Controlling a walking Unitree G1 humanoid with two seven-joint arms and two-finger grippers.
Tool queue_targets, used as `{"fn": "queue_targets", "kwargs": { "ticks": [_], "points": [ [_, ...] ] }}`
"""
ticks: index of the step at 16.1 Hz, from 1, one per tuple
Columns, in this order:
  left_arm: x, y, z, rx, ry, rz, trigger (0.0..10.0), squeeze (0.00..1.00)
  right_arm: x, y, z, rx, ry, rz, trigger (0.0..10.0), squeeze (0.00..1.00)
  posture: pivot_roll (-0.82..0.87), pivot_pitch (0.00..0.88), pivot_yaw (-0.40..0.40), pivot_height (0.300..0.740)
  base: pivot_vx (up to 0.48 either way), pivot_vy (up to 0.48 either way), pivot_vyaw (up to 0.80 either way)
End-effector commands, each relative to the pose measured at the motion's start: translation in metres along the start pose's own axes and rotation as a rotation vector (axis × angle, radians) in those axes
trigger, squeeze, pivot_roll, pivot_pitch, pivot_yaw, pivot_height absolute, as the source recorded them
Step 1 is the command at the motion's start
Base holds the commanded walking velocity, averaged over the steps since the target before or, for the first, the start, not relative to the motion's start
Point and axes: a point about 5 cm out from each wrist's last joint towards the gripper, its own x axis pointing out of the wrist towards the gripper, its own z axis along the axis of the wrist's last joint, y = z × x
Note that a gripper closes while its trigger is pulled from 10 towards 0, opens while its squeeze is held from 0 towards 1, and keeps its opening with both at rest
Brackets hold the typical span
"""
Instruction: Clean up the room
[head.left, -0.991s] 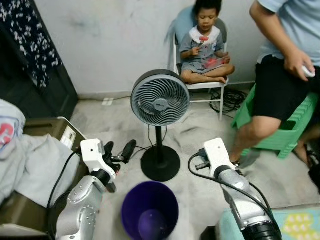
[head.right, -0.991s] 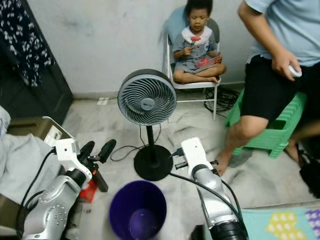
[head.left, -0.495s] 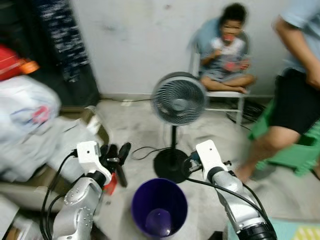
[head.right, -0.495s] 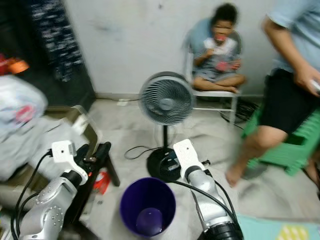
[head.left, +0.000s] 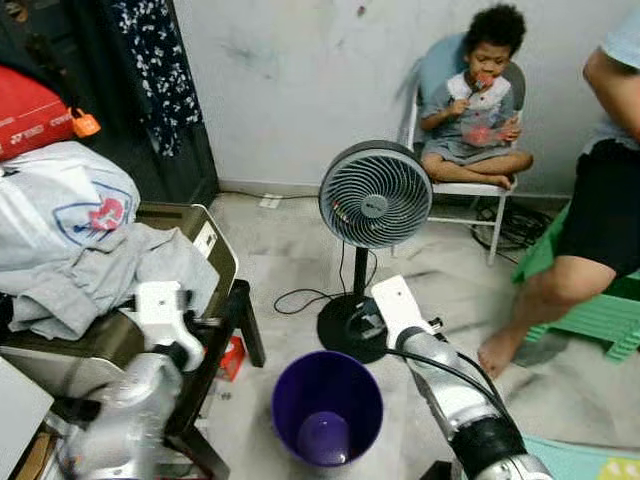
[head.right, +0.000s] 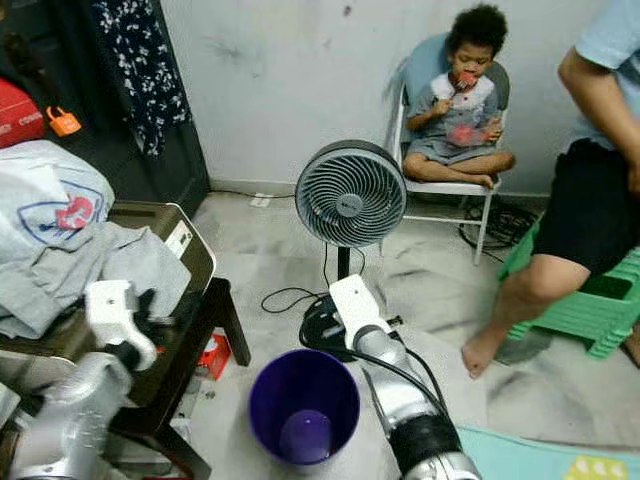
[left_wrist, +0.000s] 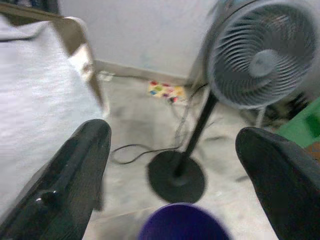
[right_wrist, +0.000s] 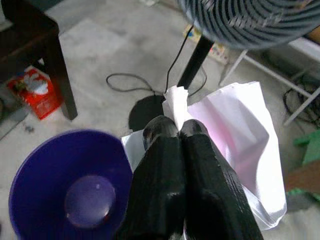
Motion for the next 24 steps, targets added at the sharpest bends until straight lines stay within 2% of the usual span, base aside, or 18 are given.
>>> {"fn": "queue_targets", "kwargs": {
  "ticks": [1, 4, 7, 8, 10, 17, 23, 24],
  "points": [
    [-0.001, 0.009, -0.001, 0.01, 0.026, 0.04, 10.0, 0.0, 0.005, 0.005, 0.006, -0.006, -0.008, 0.002, 10.0, 0.0, -0.12, 0.0, 0.039, 0.74, 0.0, 0.0, 0.0],
    [-0.004, 0.013, 0.001, 0.035, 0.026, 0.063, 10.0, 0.0, 0.014, 0.013, 0.009, -0.002, 0.007, 0.013, 10.0, 0.0, -0.09, 0.0, 0.049, 0.74, 0.0, 0.0, 0.0],
    [-0.021, 0.027, 0.003, 0.058, 0.024, 0.103, 10.0, 0.0, 0.021, 0.024, 0.015, -0.01, 0.02, 0.033, 10.0, 0.0, -0.06, 0.0, 0.065, 0.74, 0.0, 0.0, 0.0],
    [-0.028, 0.036, 0.002, 0.065, 0.039, 0.134, 10.0, 0.0, 0.022, 0.03, 0.015, -0.015, 0.032, 0.037, 10.0, 0.0, -0.04, 0.013, 0.071, 0.74, 0.0, 0.0, 0.0],
    [-0.036, 0.041, 0.002, 0.076, 0.05, 0.149, 10.0, 0.0, 0.023, 0.035, 0.012, -0.019, 0.057, 0.037, 10.0, 0.0, -0.02, 0.025, 0.077, 0.74, 0.0, 0.0, 0.0],
    [-0.043, 0.04, 0.005, 0.085, 0.059, 0.146, 10.0, 0.0, 0.026, 0.027, 0.009, -0.018, 0.093, -0.018, 10.0, 0.0, -0.01, 0.05, 0.089, 0.74, 0.0, 0.0, 0.0],
    [-0.043, 0.039, 0.007, 0.091, 0.068, 0.139, 10.0, 0.0, 0.028, 0.018, 0.022, -0.012, 0.071, -0.051, 10.0, 0.0, 0.01, 0.067, 0.101, 0.74, 0.0, 0.0, 0.0],
    [-0.047, 0.041, 0.009, 0.093, 0.071, 0.145, 10.0, 0.0, 0.029, 0.016, 0.023, -0.014, 0.07, -0.055, 10.0, 0.0, 0.02, 0.084, 0.107, 0.74, 0.0, 0.0, 0.0]
  ]
}}
